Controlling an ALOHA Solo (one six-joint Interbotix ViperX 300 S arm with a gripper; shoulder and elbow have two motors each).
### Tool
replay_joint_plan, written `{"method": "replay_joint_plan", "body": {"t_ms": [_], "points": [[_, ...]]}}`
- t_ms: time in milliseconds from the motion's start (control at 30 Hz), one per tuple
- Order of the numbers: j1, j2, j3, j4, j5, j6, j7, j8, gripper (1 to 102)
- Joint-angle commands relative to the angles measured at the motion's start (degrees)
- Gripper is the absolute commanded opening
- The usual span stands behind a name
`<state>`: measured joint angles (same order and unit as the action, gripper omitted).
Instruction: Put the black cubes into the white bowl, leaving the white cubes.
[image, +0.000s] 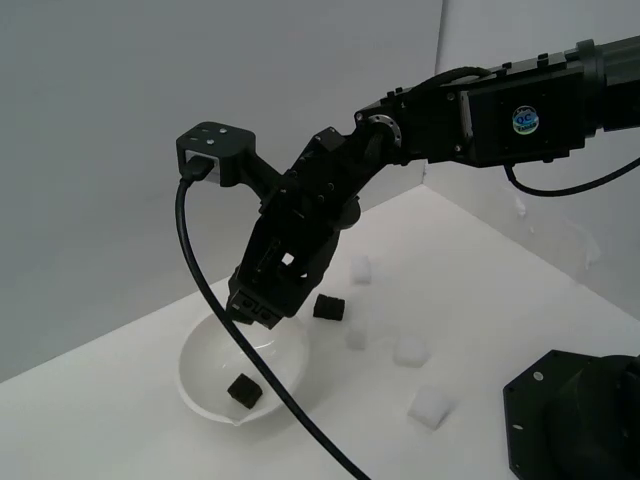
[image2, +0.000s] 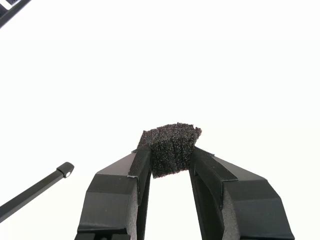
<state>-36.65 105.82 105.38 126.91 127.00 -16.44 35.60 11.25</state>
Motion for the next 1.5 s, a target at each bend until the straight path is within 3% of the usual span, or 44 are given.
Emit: {"method": "replay_joint_plan", "body": {"t_ms": [0,100,233,267,567,733,933,1067,1233,1467], "points": [[-0.4,1.0,1.3,-1.3,-1.6,-1.5,0.0,0.4,8],[-0.5,0.3,0.6,-1.3,-1.6,-3.0,0.0,0.4,34],[-0.8,-0.4,0.0,-1.2,-1.5,-3.6,0.1,0.4,93],[-0.9,-0.4,0.0,-1.2,-1.5,-3.7,0.1,0.4,101],[-0.2,-0.3,0.2,-0.8,-1.1,-2.9,1.1,0.8,100],[4.6,-0.1,0.4,-0.3,-0.7,-0.4,4.0,1.3,100],[11.4,1.4,1.8,1.8,1.3,-0.2,4.0,3.9,100],[14.7,2.8,3.3,4.7,4.2,-0.2,1.1,6.2,100],[16.3,4.5,4.8,9.0,8.7,-0.2,-4.2,6.9,100],[18.1,1.6,1.9,10.4,10.2,-0.2,-5.3,8.4,100]]}}
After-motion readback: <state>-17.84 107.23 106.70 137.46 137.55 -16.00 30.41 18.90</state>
